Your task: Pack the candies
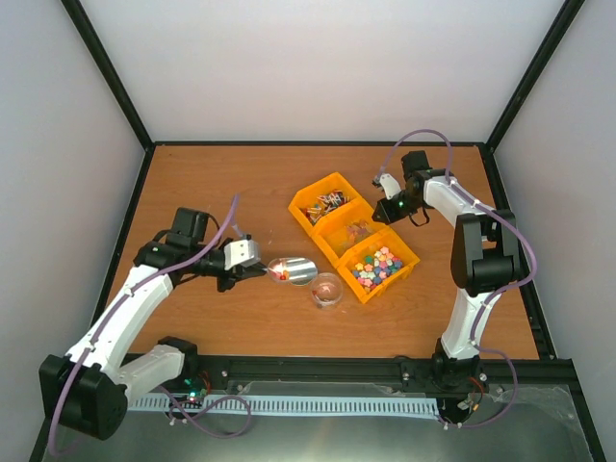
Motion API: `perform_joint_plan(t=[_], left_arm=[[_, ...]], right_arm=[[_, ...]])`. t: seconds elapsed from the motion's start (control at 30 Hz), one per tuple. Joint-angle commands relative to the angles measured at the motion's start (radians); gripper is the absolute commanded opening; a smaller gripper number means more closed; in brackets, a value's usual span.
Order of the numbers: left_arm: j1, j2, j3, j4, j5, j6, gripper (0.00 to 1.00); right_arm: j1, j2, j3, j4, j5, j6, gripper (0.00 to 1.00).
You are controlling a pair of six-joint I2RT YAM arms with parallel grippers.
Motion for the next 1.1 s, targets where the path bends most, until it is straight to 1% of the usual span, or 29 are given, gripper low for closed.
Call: perform_joint_plan(t=[0.0,0.17,0.37,0.6,0.7,1.07], left_arm=[[0.004,-0.020,0.054,-0.179,-0.019,0.141,0.01],[-0.018,0.025,0.102,-0.233,-0.071,0.136,0.01],[-0.139,0.097,0.163,-0.206,-0.204,0.043,0.01],[-0.204,0.210,0.257,-0.211,-0.278,-0.006,0.01],[-0.243,0.242,0.278,-0.223,-0.334,-0.014,0.01],[-0.317,0.321,0.374,-0.265,-0.487,-0.065,0.01]], right_arm=[[-0.012,0.010,0.003,-0.007,0.042,0.014,0.03],[-0.012,0.009,0.002,-0.007,0.041,0.015,0.03],[-0.012,0.008,-0.001,-0.007,0.038,0.016,0.03],[-0.012,0.002,-0.006,-0.004,0.036,0.017,0.03],[-0.012,0.002,-0.004,-0.004,0.036,0.017,0.03],[-0.012,0.000,-0.002,-0.002,0.031,0.019,0.03]])
